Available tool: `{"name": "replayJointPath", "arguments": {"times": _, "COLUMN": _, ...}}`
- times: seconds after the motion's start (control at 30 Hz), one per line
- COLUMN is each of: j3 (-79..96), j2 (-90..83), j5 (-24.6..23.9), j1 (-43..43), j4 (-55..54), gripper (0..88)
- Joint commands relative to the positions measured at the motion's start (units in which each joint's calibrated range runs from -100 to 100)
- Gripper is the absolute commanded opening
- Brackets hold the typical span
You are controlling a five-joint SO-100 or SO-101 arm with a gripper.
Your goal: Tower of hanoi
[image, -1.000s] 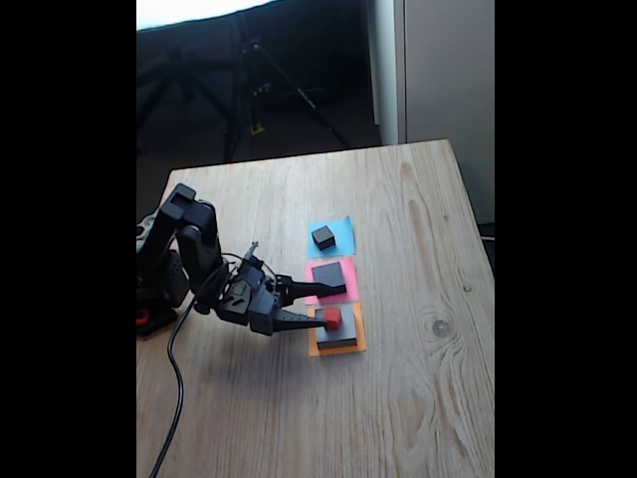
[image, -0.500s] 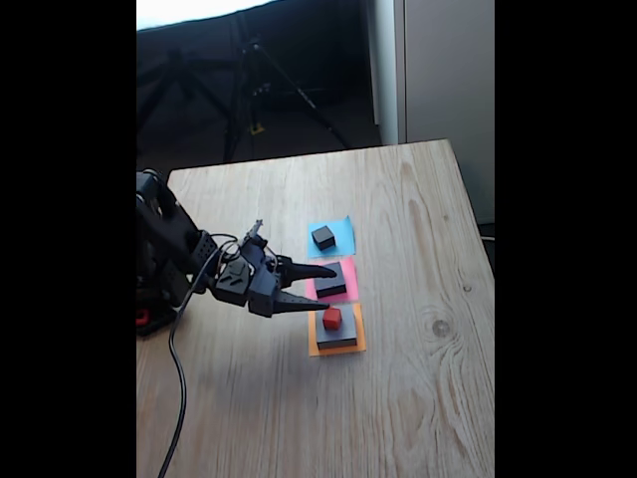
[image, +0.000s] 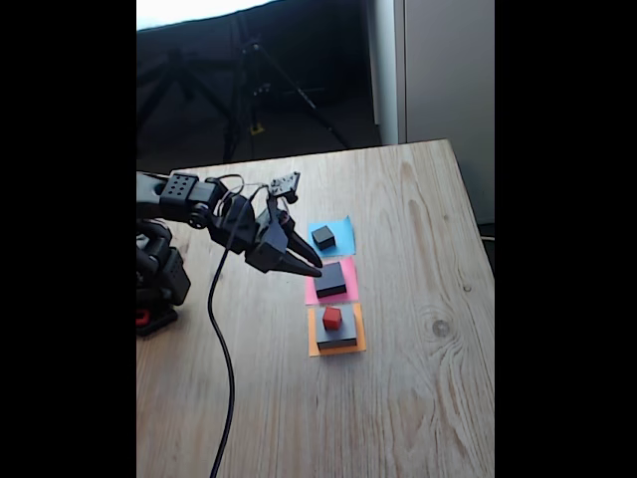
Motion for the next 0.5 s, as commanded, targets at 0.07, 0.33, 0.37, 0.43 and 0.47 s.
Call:
{"name": "replayJointPath", "arguments": {"times": 0.07, "j3": -20.98, "j2": -2.96, "j5": 0.69, "j1": -5.52, "j4": 24.93, "gripper": 0.3}}
{"name": "replayJointPath", "arguments": {"times": 0.33, "j3": -42.52, "j2": -4.47, "j5": 0.69, "j1": -15.55, "j4": 49.22, "gripper": 0.3}}
{"name": "replayJointPath", "arguments": {"times": 0.37, "j3": -43.25, "j2": -5.23, "j5": 0.69, "j1": -17.05, "j4": 51.0, "gripper": 0.3}}
{"name": "replayJointPath", "arguments": {"times": 0.43, "j3": -43.25, "j2": -7.27, "j5": -1.15, "j1": -19.73, "j4": 51.24, "gripper": 0.3}}
{"name": "replayJointPath", "arguments": {"times": 0.47, "j3": -42.89, "j2": -8.11, "j5": -2.65, "j1": -20.9, "j4": 51.24, "gripper": 0.3}}
